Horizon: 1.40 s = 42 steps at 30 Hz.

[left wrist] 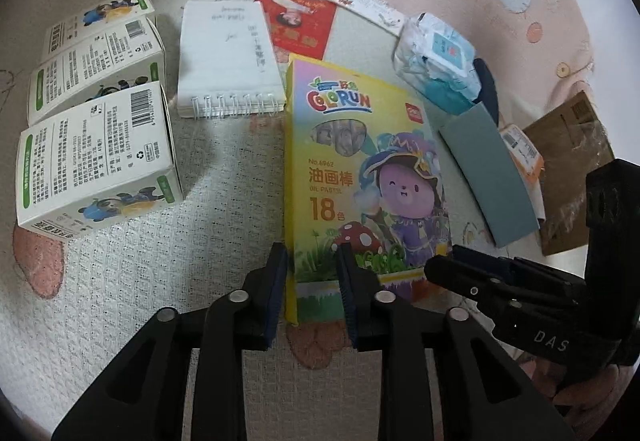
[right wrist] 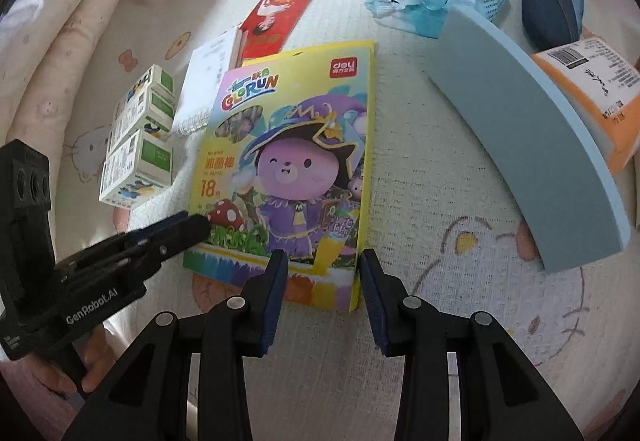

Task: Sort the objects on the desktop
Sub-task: 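Lift the pastel box with the left gripper and pull it free, then carry the pastel box with the left gripper toward the cardboard box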

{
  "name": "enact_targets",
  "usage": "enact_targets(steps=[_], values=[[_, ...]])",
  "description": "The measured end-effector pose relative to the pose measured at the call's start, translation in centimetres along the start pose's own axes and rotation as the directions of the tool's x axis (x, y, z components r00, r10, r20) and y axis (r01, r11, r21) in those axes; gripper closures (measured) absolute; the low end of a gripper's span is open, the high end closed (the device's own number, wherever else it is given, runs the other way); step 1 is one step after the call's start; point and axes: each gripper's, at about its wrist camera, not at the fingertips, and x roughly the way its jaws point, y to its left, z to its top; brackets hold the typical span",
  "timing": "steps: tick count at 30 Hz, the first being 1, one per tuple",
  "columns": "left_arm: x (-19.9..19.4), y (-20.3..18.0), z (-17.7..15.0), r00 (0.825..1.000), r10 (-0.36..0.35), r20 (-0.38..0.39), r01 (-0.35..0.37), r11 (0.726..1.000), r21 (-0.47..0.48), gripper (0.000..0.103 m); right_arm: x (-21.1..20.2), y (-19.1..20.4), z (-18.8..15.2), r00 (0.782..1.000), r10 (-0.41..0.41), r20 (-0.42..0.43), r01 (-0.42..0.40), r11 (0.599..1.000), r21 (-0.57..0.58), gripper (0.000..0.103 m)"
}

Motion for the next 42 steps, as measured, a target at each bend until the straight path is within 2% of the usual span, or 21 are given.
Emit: enact_targets(steps=[4, 8, 10, 14, 16, 18, 21, 23, 25, 28, 29, 33, 35, 37, 39, 42], values=[[0.4, -0.2, 1.2, 0.999, 0.026, -0.02, -0.026, 1.0, -0.012, 0.063, -0.2, 0.1, 0.2, 0.999, -0.012, 0.032, 0.012, 1.0, -0.013, 0.065], [0.7, 0.4, 2.5, 1.0, 0.027, -0.008, -0.028, 0.998, -0.049, 0.06, -0.5, -0.5, 1.0, 0.997, 0.019, 0.078, -0.02, 1.0, 0.003, 0.051], [0.6, 0.7, 3.2, 1.0, 0.025, 0.001, -0.025, 0.998, -0.057, 0.06, -0.5, -1.1, 1.5, 0.996, 0.024, 0.086, -0.026, 0.999, 0.02, 0.05], [0.9, 1.2, 4.5, 0.999, -0.044, -0.023, 0.042, 0.995, -0.086, 0.06, 0.2, -2.0, 2.4, 0.996, 0.042, 0.075, -0.047, 0.997, 0.062, 0.05], [1.5, 1.2, 5.0, 0.995, -0.085, -0.055, 0.079, 0.992, -0.102, 0.06, 0.9, -2.1, 2.9, 0.995, 0.081, 0.061, -0.085, 0.994, 0.067, 0.05], [2.1, 1.2, 5.1, 0.992, -0.097, -0.075, 0.087, 0.988, -0.126, 0.06, 1.6, -2.0, 3.3, 0.992, 0.119, 0.049, -0.122, 0.99, 0.07, 0.05], [2.8, 1.5, 5.3, 0.99, -0.112, -0.09, 0.096, 0.981, -0.168, 0.058, 2.0, -2.1, 3.9, 0.986, 0.157, 0.054, -0.161, 0.984, 0.082, 0.044], [3.0, 1.7, 5.5, 0.987, -0.134, -0.092, 0.115, 0.975, -0.192, 0.054, 2.0, -2.5, 4.0, 0.98, 0.188, 0.063, -0.193, 0.976, 0.104, 0.043], [3.1, 1.7, 5.6, 0.983, -0.159, -0.092, 0.137, 0.967, -0.213, 0.049, 2.1, -3.5, 4.0, 0.968, 0.238, 0.084, -0.248, 0.959, 0.14, 0.043], [3.4, 1.5, 5.9, 0.982, -0.165, -0.091, 0.141, 0.965, -0.22, 0.047, 2.3, -4.9, 4.1, 0.942, 0.313, 0.12, -0.333, 0.918, 0.217, 0.043], [3.4, 1.5, 5.9, 0.982, -0.164, -0.088, 0.141, 0.964, -0.225, 0.047, 2.4, -5.5, 4.1, 0.932, 0.337, 0.133, -0.36, 0.901, 0.243, 0.043], [3.4, 1.8, 5.7, 0.984, -0.171, -0.054, 0.15, 0.949, -0.278, 0.047, 3.1, -7.6, 3.6, 0.876, 0.434, 0.21, -0.482, 0.793, 0.374, 0.043], [3.3, 1.9, 5.5, 0.986, -0.162, -0.041, 0.143, 0.947, -0.288, 0.053, 3.2, -7.8, 3.3, 0.86, 0.454, 0.235, -0.511, 0.776, 0.371, 0.043], [3.2, 1.9, 5.3, 0.989, -0.143, -0.039, 0.127, 0.952, -0.279, 0.059, 3.0, -7.4, 3.3, 0.87, 0.438, 0.227, -0.492, 0.796, 0.353, 0.043], [3.0, 1.9, 5.1, 0.989, -0.145, -0.036, 0.13, 0.955, -0.268, 0.059, 3.0, -6.7, 3.8, 0.887, 0.412, 0.209, -0.461, 0.819, 0.342, 0.042], [3.0, 2.0, 5.1, 0.989, -0.146, -0.037, 0.131, 0.953, -0.272, 0.06, 2.8, -6.6, 4.2, 0.899, 0.399, 0.18, -0.438, 0.822, 0.364, 0.043]])
